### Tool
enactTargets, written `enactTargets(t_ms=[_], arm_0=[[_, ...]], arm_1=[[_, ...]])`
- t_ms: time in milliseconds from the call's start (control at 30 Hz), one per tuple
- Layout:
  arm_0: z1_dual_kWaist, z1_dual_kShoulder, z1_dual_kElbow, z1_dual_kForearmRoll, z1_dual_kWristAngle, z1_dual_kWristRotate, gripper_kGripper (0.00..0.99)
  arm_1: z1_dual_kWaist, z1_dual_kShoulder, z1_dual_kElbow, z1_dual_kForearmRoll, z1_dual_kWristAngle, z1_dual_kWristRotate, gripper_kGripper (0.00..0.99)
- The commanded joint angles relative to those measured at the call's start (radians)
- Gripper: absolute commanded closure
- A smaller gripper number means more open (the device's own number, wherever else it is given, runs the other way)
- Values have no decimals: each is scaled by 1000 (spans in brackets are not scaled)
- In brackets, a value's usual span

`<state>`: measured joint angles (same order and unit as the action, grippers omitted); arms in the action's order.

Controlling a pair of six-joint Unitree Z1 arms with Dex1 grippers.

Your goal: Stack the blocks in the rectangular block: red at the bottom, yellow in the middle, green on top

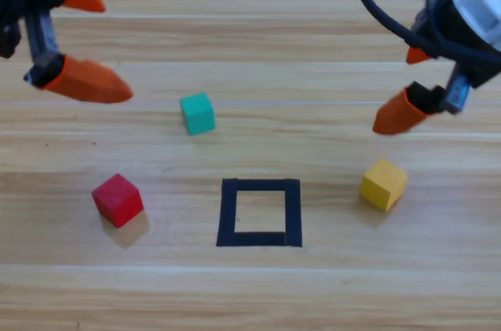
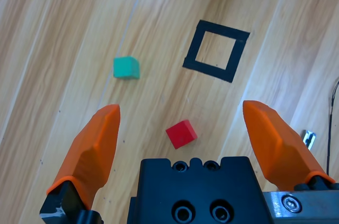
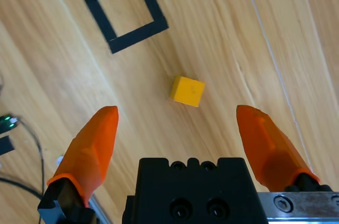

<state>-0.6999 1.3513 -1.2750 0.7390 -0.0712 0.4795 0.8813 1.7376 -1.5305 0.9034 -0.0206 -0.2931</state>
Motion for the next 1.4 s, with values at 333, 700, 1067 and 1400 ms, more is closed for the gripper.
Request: enactTargets(t_ms=[333,700,1067,1400], arm_0=[[292,311,57,-20,-55,-93,0],[295,488,68,-9,57,-203,0],[226,522,-1,115,28,-279,0],[106,558,-64,161,33,-397,0]], arm_1=[[-85,198,-105,14,-82,235,42],[-85,349,-131,40,-107,158,44],[-108,415,-134,63,-107,123,44],[-130,468,-126,63,-87,104,44]])
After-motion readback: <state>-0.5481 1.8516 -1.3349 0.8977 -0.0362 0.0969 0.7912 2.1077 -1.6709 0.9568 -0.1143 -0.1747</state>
